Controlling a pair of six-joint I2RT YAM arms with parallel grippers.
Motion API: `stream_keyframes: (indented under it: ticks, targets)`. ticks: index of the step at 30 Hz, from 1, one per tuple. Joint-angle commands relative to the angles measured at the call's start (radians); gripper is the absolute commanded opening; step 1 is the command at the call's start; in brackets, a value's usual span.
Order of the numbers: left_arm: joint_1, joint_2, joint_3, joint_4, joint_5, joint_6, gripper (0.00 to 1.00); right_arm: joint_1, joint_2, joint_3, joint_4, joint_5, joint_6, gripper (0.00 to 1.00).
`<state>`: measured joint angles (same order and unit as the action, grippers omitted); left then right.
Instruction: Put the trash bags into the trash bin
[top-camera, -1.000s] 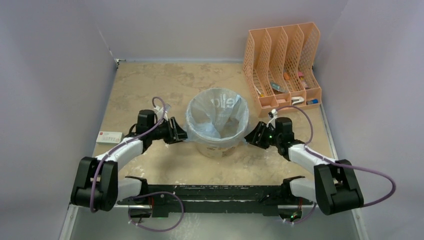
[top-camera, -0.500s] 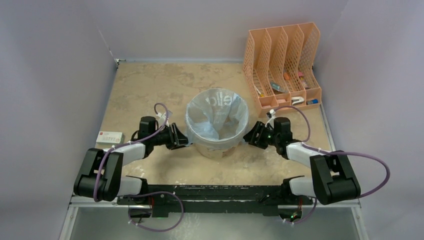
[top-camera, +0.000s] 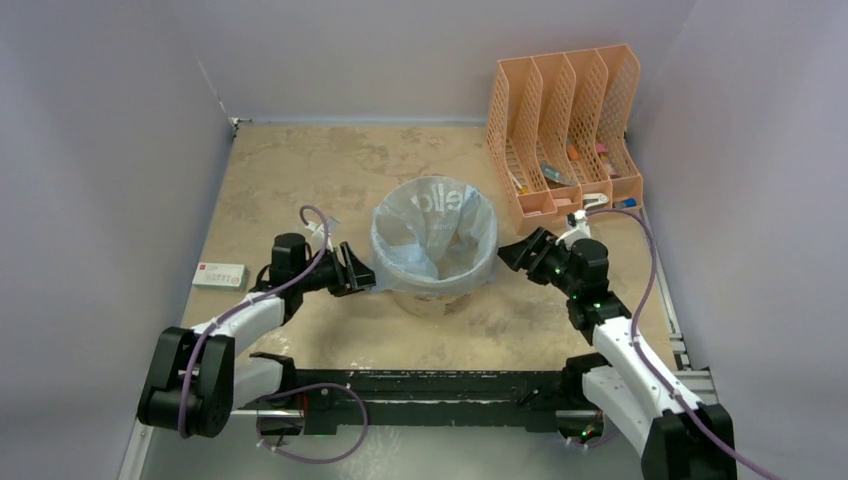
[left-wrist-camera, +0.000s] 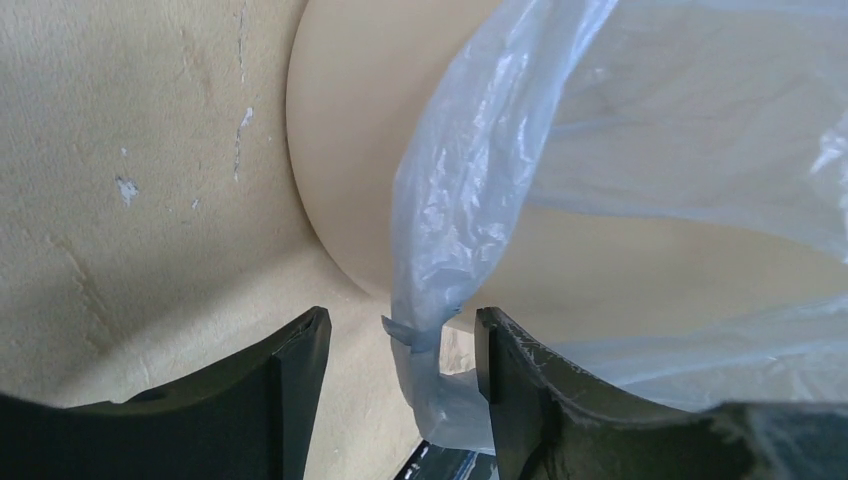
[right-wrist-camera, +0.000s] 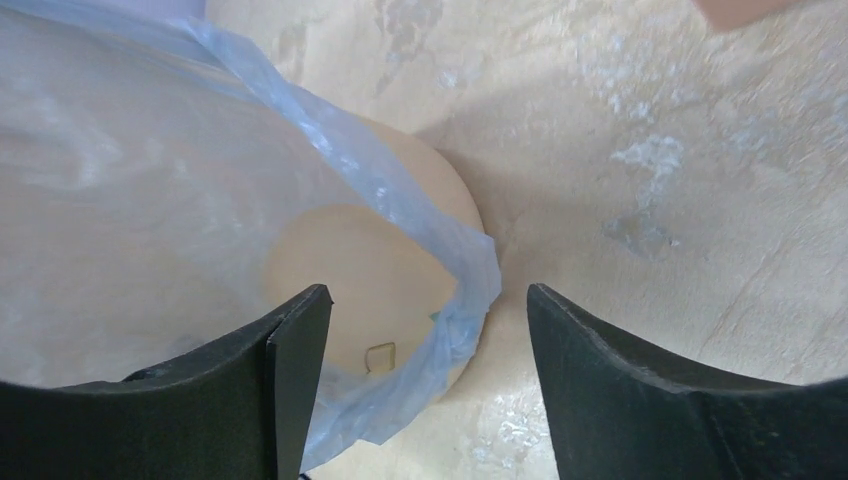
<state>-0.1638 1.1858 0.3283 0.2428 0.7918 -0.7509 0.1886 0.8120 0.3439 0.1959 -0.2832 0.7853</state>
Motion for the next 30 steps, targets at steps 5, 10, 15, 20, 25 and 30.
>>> stream_keyframes:
  ticks: [5,10,15,20,25,30]
  targets:
    - [0.005,0.001,0.014,0.017,-0.009,-0.012,0.55,-0.003,0.355,0.012,0.106,-0.179,-0.064,0.60]
    - [0.006,0.047,0.006,0.038,0.015,0.002,0.52,-0.003,0.450,0.021,0.120,-0.173,-0.102,0.51]
    - [0.006,0.034,-0.010,0.047,0.013,-0.002,0.47,-0.003,0.368,0.032,0.045,-0.133,-0.100,0.53]
    - [0.006,-0.020,0.006,-0.005,-0.036,0.006,0.48,-0.003,0.204,0.071,-0.065,-0.043,-0.082,0.57]
    - [0.006,-0.064,0.027,-0.038,-0.083,0.024,0.39,-0.003,0.088,0.093,-0.100,-0.010,-0.033,0.61]
    - [0.006,-0.039,0.055,-0.061,-0.056,0.061,0.33,-0.003,0.023,0.286,-0.287,0.129,-0.120,0.70]
